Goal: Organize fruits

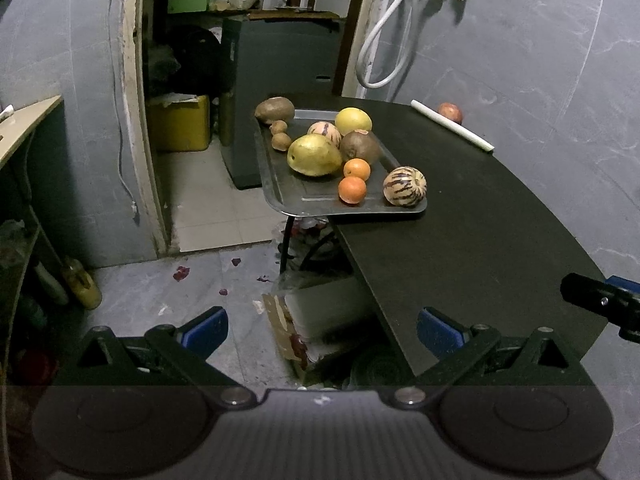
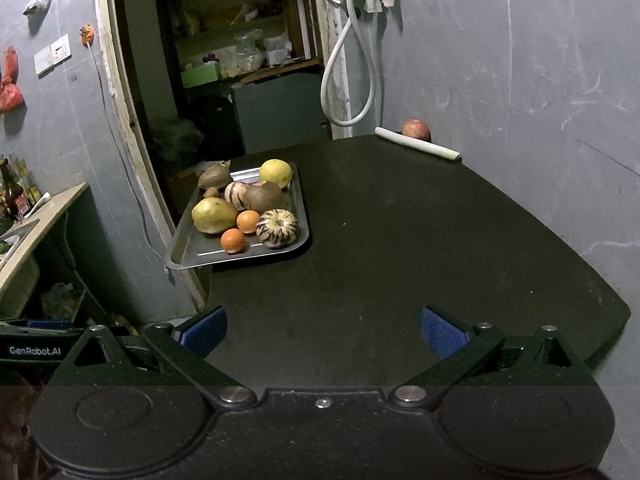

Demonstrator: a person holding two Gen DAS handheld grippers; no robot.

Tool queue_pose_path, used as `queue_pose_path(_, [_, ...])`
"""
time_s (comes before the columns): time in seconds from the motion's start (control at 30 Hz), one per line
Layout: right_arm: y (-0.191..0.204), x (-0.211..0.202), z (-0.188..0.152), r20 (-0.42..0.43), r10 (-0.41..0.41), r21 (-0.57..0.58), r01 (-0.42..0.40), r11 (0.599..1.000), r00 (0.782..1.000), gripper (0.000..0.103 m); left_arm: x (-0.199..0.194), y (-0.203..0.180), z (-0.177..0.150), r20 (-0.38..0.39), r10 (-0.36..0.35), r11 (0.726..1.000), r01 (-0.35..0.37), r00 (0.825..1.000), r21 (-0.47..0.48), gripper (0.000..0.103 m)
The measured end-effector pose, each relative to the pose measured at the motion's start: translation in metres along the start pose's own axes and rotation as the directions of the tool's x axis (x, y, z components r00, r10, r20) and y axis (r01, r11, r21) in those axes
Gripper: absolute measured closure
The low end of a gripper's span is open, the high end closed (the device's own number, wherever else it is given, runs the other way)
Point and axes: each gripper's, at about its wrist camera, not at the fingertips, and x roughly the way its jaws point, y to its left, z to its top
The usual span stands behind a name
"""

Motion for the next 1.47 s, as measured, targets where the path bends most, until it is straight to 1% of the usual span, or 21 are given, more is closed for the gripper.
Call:
queue_pose_path(0.17, [-0.003,-0.002,0.002,0.005,0.004,-0.002,-0.004,1.0,1.0,0.001,-0.002,-0.002,0.002,0.013,0.015,1.0,-0.015,1.0,0.003,0.001])
queue_pose_path(0.27, [-0.005,-0.002,0.001,0.003,0.008,0.002,-0.008,1.0,1.0,0.001,-0.003,-0.001,0.005,0.001,0.01,1.0,-0.01,1.0,-0.018,0.001])
queue_pose_path(0.33, [-0.006,-0.002,0.001,0.002,0.012,0.009,-0.012,1.0,1.0,0.001,-0.006,-0.002,0.005,0.005,0.013,1.0,-0.013,1.0,-0.014,0.001])
queue_pose_path(0.57, [-0.011,-0.003,0.0,0.001,0.014,0.015,-0.014,1.0,1.0,0.001,-0.005,-0.011,0.007,-0.025,0.016,1.0,-0.015,1.0,0.007,0.001])
queue_pose_path(0.73, [-0.017,-0.003,-0.002,-0.003,0.024,0.03,-0.024,0.999,1.0,0.001,-0.003,-0.011,0.007,-0.064,0.002,1.0,-0.004,0.998,-0.03,0.001])
queue_pose_path(1.03, [-0.024,-0.005,-0.003,-0.002,0.022,0.039,-0.022,0.999,1.0,0.001,-0.002,-0.016,0.006,-0.073,-0.017,0.999,0.015,0.997,-0.035,0.001])
queue_pose_path(1.47, [-0.028,0.001,-0.001,-0.008,0.034,0.036,-0.033,0.999,0.999,0.001,0.005,-0.021,0.01,-0.082,-0.002,0.999,-0.001,0.997,-0.036,0.001])
